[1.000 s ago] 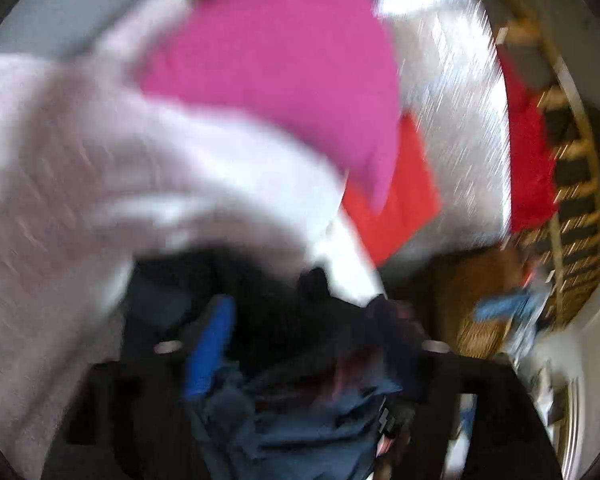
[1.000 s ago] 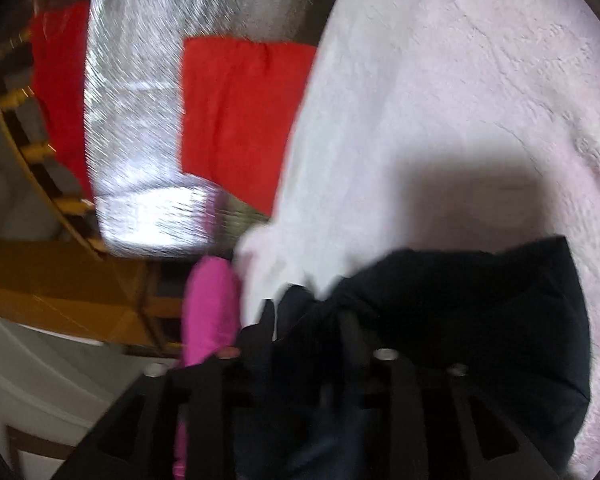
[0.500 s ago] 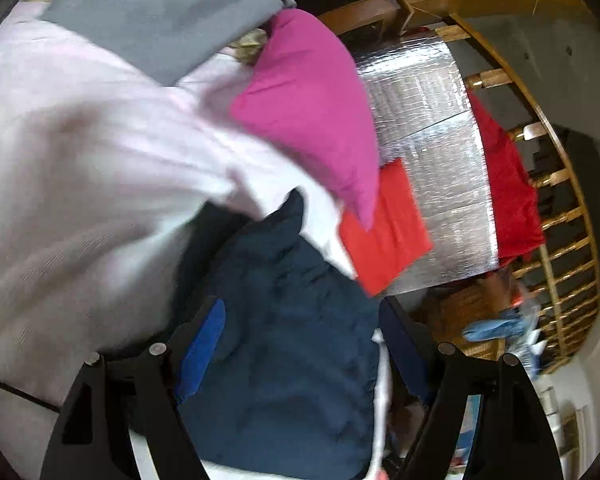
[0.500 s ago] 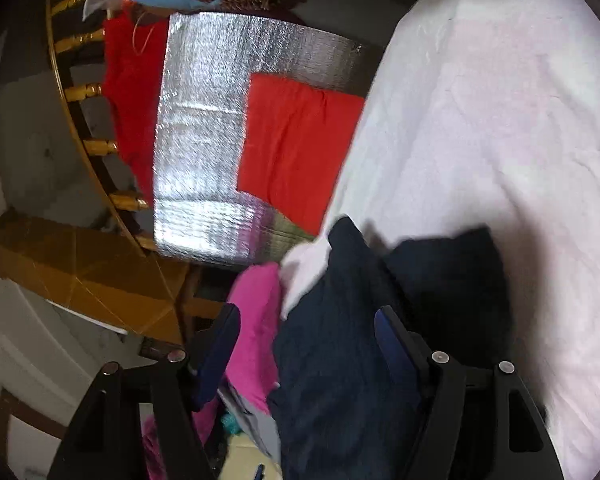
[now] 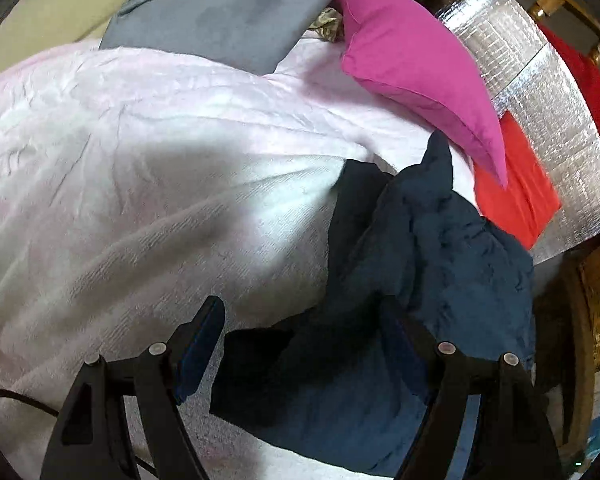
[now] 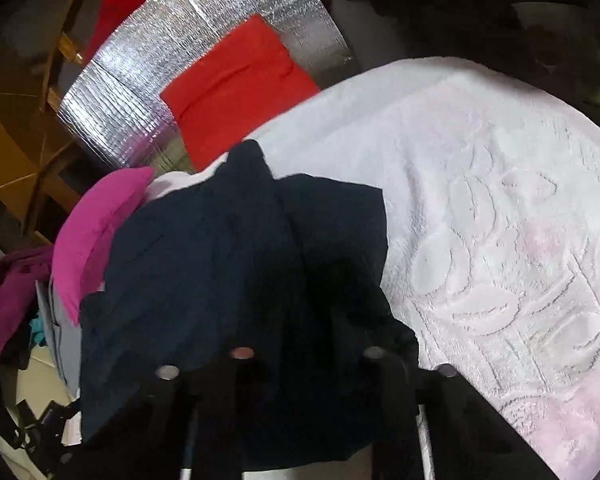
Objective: Fold large clothes
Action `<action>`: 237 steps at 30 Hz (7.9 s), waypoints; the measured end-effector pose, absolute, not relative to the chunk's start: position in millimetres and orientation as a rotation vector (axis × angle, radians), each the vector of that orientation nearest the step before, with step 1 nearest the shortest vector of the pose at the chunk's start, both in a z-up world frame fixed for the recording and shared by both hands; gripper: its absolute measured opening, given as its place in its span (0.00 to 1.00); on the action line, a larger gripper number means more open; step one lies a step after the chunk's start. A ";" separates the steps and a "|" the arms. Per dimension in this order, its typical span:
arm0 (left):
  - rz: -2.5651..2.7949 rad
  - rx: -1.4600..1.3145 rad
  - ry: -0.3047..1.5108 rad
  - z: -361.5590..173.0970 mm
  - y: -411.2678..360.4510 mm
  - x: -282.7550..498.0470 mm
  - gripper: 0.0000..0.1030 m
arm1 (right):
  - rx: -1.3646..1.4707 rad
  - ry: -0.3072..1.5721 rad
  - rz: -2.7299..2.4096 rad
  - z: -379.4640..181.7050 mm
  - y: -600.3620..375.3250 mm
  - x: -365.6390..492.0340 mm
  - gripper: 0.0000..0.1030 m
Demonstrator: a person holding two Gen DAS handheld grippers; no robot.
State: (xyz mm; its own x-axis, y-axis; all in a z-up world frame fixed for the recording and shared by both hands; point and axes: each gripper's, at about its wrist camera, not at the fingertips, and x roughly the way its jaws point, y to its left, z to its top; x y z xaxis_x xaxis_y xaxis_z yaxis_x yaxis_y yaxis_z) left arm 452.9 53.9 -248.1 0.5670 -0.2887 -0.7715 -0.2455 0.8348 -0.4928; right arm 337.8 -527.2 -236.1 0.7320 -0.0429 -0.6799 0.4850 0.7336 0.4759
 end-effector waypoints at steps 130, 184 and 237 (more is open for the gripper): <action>-0.275 -0.943 1.164 -274.4 40.5 412.8 0.80 | 1.302 0.642 -0.063 -312.7 -502.0 322.8 0.77; -0.398 -0.761 1.336 -264.7 74.8 371.2 0.61 | 0.978 0.890 0.014 -276.8 -502.6 244.4 0.43; -0.555 -0.735 0.980 -201.5 92.9 381.5 0.19 | 0.713 0.715 -0.019 -226.4 -541.6 269.1 0.34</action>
State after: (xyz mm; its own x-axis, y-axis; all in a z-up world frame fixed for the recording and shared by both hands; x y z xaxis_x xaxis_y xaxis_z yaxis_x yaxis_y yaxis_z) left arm 381.5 92.9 -201.5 0.4554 -0.7114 -0.5353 0.0934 0.6361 -0.7659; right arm 269.1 -541.6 -226.4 0.7650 0.2179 -0.6060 0.2499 0.7667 0.5913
